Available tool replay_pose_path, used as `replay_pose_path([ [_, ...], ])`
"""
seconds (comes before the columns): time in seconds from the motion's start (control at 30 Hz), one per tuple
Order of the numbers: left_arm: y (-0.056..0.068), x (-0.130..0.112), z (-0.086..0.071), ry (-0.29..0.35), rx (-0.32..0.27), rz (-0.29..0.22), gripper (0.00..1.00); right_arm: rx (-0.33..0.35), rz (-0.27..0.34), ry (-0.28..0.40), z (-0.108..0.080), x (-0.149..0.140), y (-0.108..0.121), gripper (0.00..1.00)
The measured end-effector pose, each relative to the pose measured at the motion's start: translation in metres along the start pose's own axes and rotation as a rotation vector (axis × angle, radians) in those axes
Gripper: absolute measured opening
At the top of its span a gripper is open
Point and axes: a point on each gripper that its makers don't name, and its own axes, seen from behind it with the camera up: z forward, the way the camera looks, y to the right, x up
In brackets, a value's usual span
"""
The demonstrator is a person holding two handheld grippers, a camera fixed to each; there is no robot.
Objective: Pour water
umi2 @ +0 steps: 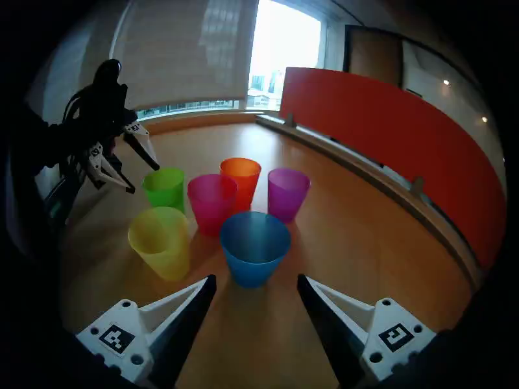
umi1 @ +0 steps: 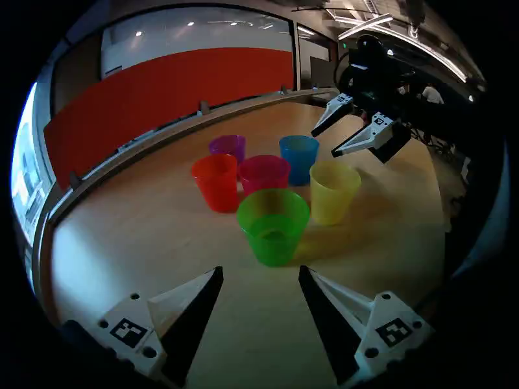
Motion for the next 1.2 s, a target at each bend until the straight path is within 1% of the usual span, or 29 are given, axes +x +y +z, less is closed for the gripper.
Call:
replay_pose_path([
  [0.27,-0.012,0.008,-0.02,0.049,0.07,-0.019,0.86,-0.074,0.037,0.039,-0.025,0.005,0.003,0.97],
  [0.37,-0.018,0.013,-0.028,0.075,0.104,-0.03,0.86,-0.091,0.053,0.066,-0.036,0.01,0.0,0.97],
  [0.57,-0.027,0.029,-0.044,0.15,0.166,-0.056,0.86,-0.146,0.08,0.107,-0.058,0.016,0.001,0.97],
  [0.67,-0.035,0.038,-0.052,0.194,0.21,-0.073,0.86,-0.183,0.086,0.13,-0.07,0.017,0.003,0.97],
  [0.8,-0.049,0.048,-0.064,0.263,0.275,-0.122,0.86,-0.248,0.098,0.168,-0.084,0.023,0.007,0.97],
  [0.9,-0.057,0.056,-0.073,0.318,0.315,-0.156,0.86,-0.301,0.107,0.2,-0.097,0.029,0.009,0.98],
  [0.97,-0.06,0.06,-0.078,0.348,0.334,-0.168,0.86,-0.338,0.11,0.225,-0.104,0.033,0.012,0.98],
  [1.07,-0.065,0.063,-0.084,0.375,0.36,-0.189,0.86,-0.382,0.118,0.252,-0.114,0.036,0.015,0.99],
  [1.2,-0.068,0.066,-0.091,0.403,0.381,-0.201,0.86,-0.424,0.14,0.27,-0.122,0.035,0.02,0.99],
])
